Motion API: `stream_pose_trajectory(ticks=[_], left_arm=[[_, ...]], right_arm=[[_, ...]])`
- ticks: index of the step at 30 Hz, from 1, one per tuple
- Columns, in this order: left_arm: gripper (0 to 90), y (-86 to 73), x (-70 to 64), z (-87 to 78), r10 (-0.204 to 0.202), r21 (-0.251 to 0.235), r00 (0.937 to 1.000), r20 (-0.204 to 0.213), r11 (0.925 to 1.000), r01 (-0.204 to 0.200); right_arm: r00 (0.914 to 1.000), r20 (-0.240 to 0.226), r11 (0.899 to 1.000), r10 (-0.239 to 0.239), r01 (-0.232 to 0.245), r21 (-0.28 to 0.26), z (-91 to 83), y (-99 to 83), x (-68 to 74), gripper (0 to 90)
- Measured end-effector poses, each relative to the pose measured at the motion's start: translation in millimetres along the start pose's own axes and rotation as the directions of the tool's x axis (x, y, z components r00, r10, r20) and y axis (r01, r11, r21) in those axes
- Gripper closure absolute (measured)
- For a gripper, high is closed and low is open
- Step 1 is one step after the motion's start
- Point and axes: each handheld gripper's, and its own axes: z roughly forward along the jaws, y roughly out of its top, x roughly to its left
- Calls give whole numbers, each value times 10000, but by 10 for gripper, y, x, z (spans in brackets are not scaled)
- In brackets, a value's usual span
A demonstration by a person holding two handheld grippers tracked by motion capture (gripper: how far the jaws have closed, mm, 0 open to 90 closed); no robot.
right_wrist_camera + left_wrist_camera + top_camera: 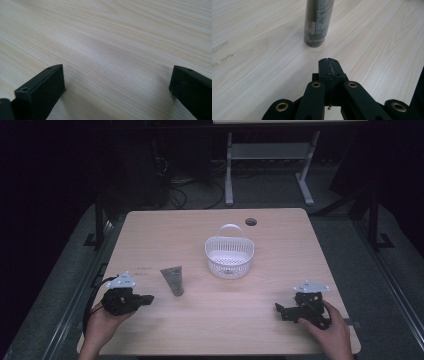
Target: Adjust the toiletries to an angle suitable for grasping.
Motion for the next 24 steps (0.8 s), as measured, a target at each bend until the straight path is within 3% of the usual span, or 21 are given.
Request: stream_pose_trajectory(ticks=[24], left_arm=[[895, 437, -126, -71, 512, -326, 9979, 391, 9982, -499]], right_arm=[[10000, 6, 10000, -29, 29, -2, 1, -1, -2, 0]])
